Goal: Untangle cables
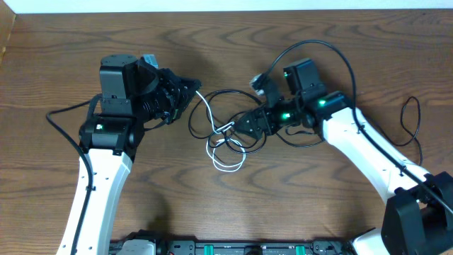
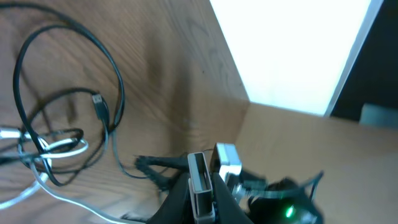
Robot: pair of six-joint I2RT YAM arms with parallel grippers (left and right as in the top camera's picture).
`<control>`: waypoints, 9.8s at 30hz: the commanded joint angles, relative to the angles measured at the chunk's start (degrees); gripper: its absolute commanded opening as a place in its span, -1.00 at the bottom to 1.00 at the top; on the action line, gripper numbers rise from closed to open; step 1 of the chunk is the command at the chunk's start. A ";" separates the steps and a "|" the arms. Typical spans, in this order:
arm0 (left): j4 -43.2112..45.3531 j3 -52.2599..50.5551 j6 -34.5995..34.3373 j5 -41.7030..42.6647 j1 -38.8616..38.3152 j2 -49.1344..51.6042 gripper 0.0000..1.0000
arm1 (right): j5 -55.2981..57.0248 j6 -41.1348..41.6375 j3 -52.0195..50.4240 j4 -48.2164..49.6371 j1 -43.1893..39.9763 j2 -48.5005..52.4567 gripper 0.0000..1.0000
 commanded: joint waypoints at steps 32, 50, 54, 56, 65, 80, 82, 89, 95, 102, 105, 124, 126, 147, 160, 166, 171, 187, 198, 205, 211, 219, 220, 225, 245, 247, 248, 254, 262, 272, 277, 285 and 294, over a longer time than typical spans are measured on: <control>7.06 1.22 -19.45 20.79 0.83 0.22 -0.85 | 28.68 -4.20 0.37 20.92 15.30 0.50 0.51; 7.04 1.22 -19.34 21.70 6.01 0.22 -0.86 | 13.99 -3.15 0.37 23.41 14.88 0.50 0.51; 7.02 1.22 -18.47 21.70 6.29 0.22 -0.85 | 14.08 -3.13 0.37 23.19 14.47 0.50 0.51; 7.02 1.22 -18.18 21.70 6.32 0.22 -0.85 | 14.01 -2.82 0.37 24.13 14.01 0.50 0.52; 6.82 1.22 -17.81 21.77 6.29 0.22 -0.85 | 13.44 3.54 0.37 28.68 11.45 0.50 0.53; 6.82 1.22 -11.32 22.58 6.29 0.22 -0.85 | 14.51 19.56 0.37 29.66 11.54 5.42 0.99; 6.84 1.22 -11.32 23.28 6.29 0.22 -0.85 | 13.75 19.39 0.37 30.97 11.54 6.23 0.99; 6.80 1.22 -10.47 23.87 6.29 0.22 -0.85 | 13.64 14.45 0.37 35.56 11.61 7.37 0.99; 6.82 1.22 -10.49 23.85 6.29 0.22 -0.85 | 13.64 14.43 0.37 36.20 12.74 8.00 0.99; 6.82 1.22 -10.49 23.82 6.29 0.22 -0.85 | 7.61 12.94 0.37 44.57 14.12 10.69 0.82; 6.84 1.22 -10.49 23.80 6.32 0.22 -0.85 | 3.58 12.96 0.37 47.84 14.08 10.97 0.59; 6.78 1.22 -9.25 14.34 6.32 0.26 -0.85 | -19.85 13.03 0.37 43.19 11.02 10.97 -0.95; 6.36 1.22 -7.61 11.74 6.32 0.28 -0.85 | -20.96 13.00 0.37 41.68 10.34 10.97 -0.98; -13.94 1.09 -4.87 -16.65 6.29 1.25 -0.85 | -42.80 13.90 0.37 49.57 9.29 10.97 -0.98; -16.44 -1.31 -2.32 -16.72 6.23 7.63 -0.85 | -41.16 26.01 0.37 63.25 9.29 10.97 -0.98; -20.13 -1.31 1.97 -16.76 6.23 9.62 -0.85 | -32.52 31.61 0.37 63.23 8.90 10.97 -0.98; -21.33 -1.31 4.28 -16.76 6.25 9.66 -0.85 | -29.77 32.61 0.37 63.21 8.81 10.97 -0.98; -22.84 -1.31 32.28 -12.24 6.23 9.66 -0.83 | -19.45 49.81 0.37 62.51 5.38 10.97 -0.97; -22.60 -1.31 44.28 -9.79 1.33 9.70 -0.48 | -10.03 53.53 0.37 47.98 2.29 10.97 -0.97; -21.44 -1.31 52.17 -9.79 -3.48 9.73 -0.10 | -7.72 53.51 0.37 37.97 -0.26 10.97 -0.97; -21.24 -1.31 57.31 -9.81 -6.78 9.73 0.22 | -9.84 53.05 0.37 30.75 -4.09 10.97 -0.97; -20.57 -1.36 58.82 -9.92 -8.87 10.21 0.24 | -17.53 50.42 0.37 29.31 -8.50 10.97 -0.98; -20.39 -1.42 59.12 -10.21 -8.90 10.49 0.24 | -18.43 50.42 0.37 29.31 -8.68 10.97 -0.98; -20.39 -1.42 61.55 -10.40 -8.96 13.18 0.28 | -21.14 50.45 0.37 29.38 -8.81 10.97 -0.98; -15.02 -1.42 79.25 0.55 -18.91 20.59 0.37 | -15.26 53.22 0.37 19.02 -10.40 10.97 -0.97; -14.80 -1.42 79.23 -2.14 -19.71 20.59 0.36 | -15.63 53.24 0.37 19.04 -10.40 10.97 -0.97; -14.80 -1.42 79.23 -3.04 -19.96 20.59 0.36 | -16.06 53.22 0.37 19.04 -10.45 10.97 -0.97; -14.82 -1.42 79.23 -3.93 -20.11 20.59 0.08 | -18.16 53.13 0.37 19.04 -12.02 10.97 -0.97; -14.80 -1.42 76.04 -9.35 -20.11 20.59 -0.63 | -24.41 49.40 0.37 18.99 -17.18 10.97 -0.97; -14.80 -1.42 75.38 -9.94 -20.11 20.61 -0.84 | -29.33 48.24 0.37 18.95 -24.33 10.97 -0.97; -14.82 -1.42 75.38 -9.99 -20.11 20.61 -0.85 | -29.44 46.01 0.37 16.65 -27.06 10.97 -0.97; -13.49 -1.42 63.19 -24.00 -20.06 20.74 -0.85 | -26.84 38.86 0.37 8.94 -32.04 10.97 -0.98; -12.48 -1.42 56.81 -26.40 -16.37 20.90 -0.85 | -13.00 30.03 0.37 -6.38 -37.03 10.97 -0.98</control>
